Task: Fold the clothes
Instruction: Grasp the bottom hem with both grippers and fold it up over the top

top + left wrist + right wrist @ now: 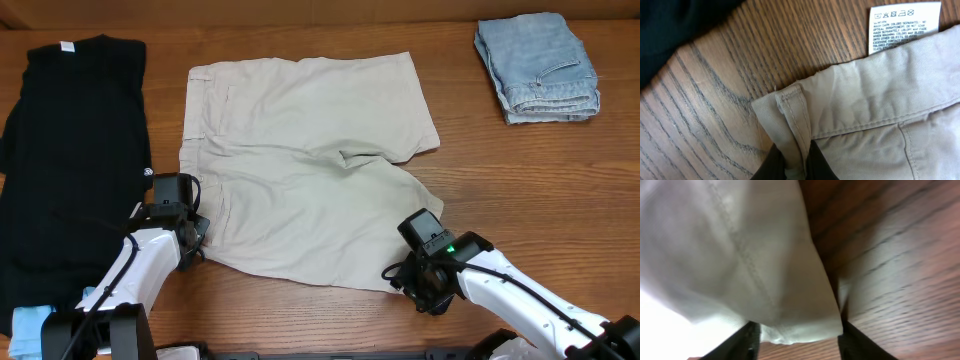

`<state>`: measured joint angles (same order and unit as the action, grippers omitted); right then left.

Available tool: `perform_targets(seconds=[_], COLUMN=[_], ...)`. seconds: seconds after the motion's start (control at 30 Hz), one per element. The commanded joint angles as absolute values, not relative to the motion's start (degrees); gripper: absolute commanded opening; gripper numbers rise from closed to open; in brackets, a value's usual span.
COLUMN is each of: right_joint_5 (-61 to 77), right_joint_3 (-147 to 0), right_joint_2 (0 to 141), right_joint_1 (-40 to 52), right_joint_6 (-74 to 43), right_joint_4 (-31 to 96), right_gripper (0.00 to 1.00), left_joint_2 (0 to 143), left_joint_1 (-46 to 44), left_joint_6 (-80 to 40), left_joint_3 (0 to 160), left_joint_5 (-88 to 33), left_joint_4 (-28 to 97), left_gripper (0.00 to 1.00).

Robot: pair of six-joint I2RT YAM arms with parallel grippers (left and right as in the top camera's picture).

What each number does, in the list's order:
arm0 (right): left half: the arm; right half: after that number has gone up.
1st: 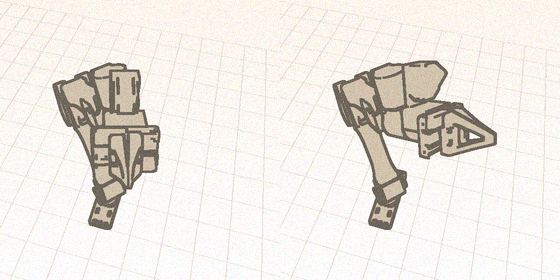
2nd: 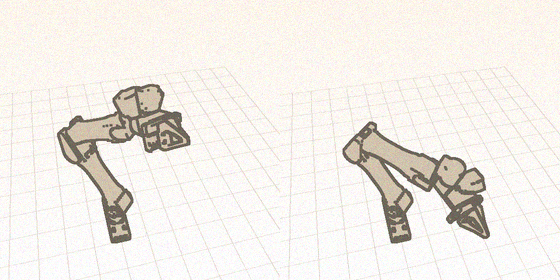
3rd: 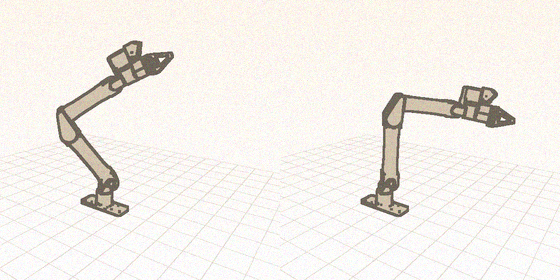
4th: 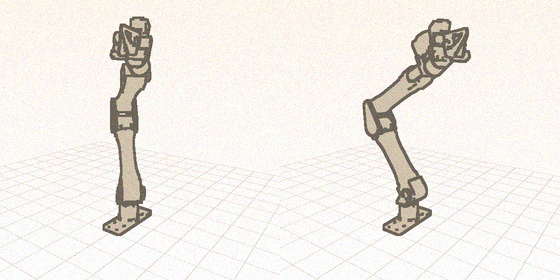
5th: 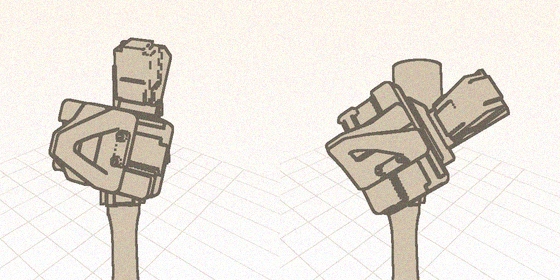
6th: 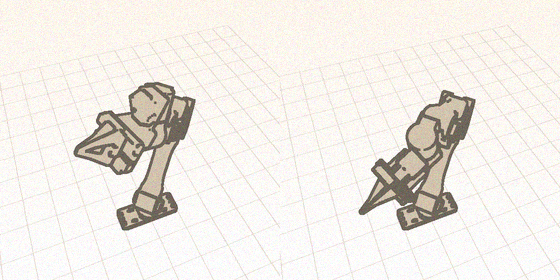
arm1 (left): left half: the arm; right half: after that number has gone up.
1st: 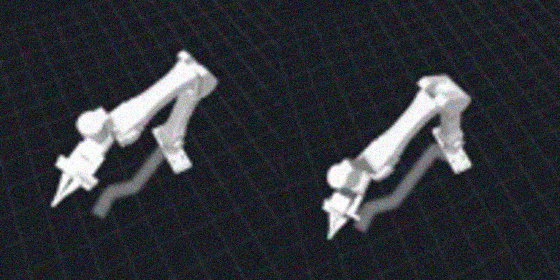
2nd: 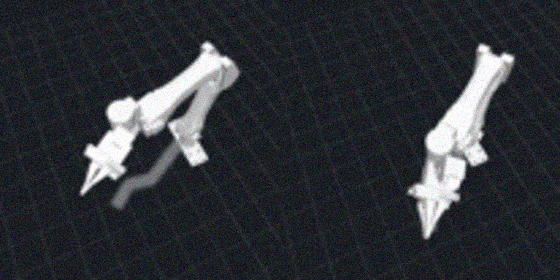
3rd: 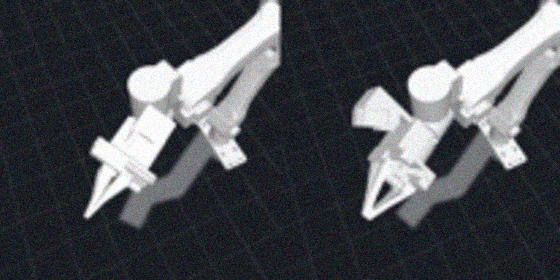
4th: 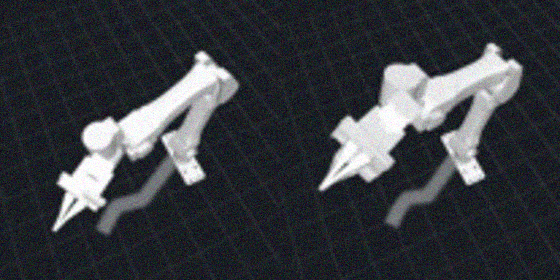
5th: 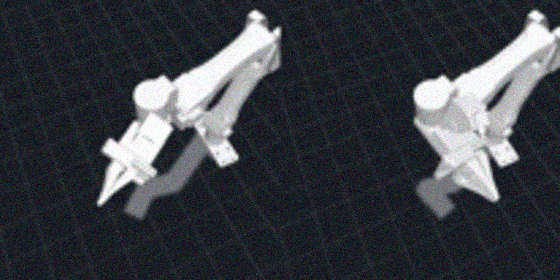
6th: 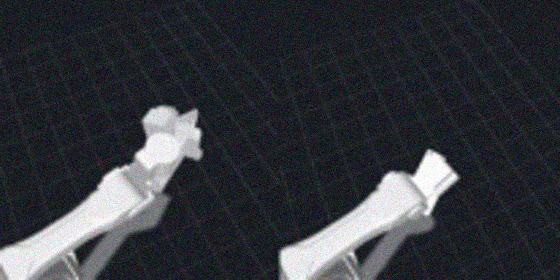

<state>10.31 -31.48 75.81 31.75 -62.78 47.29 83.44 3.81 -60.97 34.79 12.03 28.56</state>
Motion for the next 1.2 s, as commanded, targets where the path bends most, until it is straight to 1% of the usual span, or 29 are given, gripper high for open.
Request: perform_targets(seconds=[0.0, 0.07, 0.1, 0.2, 0.33, 0.4, 0.57, 0.77, 0.93, 1.17], right_joint_5=[10.61, 10.59, 10.39, 9.06, 7.51, 6.44, 4.49, 3.92, 3.88, 1.61], right_joint_3=[-29.93, -29.98, -30.06, -31.11, -35.27, -38.09, -44.82, -53.15, -61.45, -71.94], right_joint_2=[76.05, 76.03, 75.96, 75.77, 75.00, 74.19, 72.18, 71.11, 71.02, 69.67], right_joint_1=[32.47, 32.45, 32.40, 32.08, 29.43, 27.51, 22.68, 15.97, 10.72, 6.72], right_joint_6=[-64.77, -64.73, -64.73, -64.71, -60.99, -58.81, -51.90, -42.78, -34.74, -26.35], right_joint_4=[46.22, 46.46, 46.76, 48.56, 52.71, 54.85, 56.55, 57.93, 62.59, 71.16], right_gripper=[0.38, 0.20, 0.14, 0.04, 0.04, 0.04, 0.04, 0.04, 0.04, 0.04], left_joint_2=[88.82, 88.82, 88.82, 88.82, 88.71, 88.71, 88.71, 88.64, 87.22, 82.21], left_joint_1=[3.73, 3.73, 3.73, 3.73, 3.75, 3.75, 3.75, 3.75, 3.75, 3.75], left_joint_6=[-57.78, -57.10, -55.11, -49.65, -44.93, -43.55, -33.32, -30.20, -30.17, -29.71], left_joint_3=[31.18, 31.18, 31.22, 31.81, 33.78, 36.21, 45.76, 59.40, 69.73, 81.21], left_joint_5=[3.57, 3.53, 3.31, 1.56, -0.10, -0.25, -2.85, -2.52, -2.35, 0.82], left_joint_4=[27.81, 28.21, 28.27, 28.45, 30.70, 34.17, 43.99, 56.93, 64.97, 76.75], left_gripper=[0.04, 0.04, 0.04, 0.04, 0.04, 0.04, 0.04, 0.04, 0.04, 0.04])
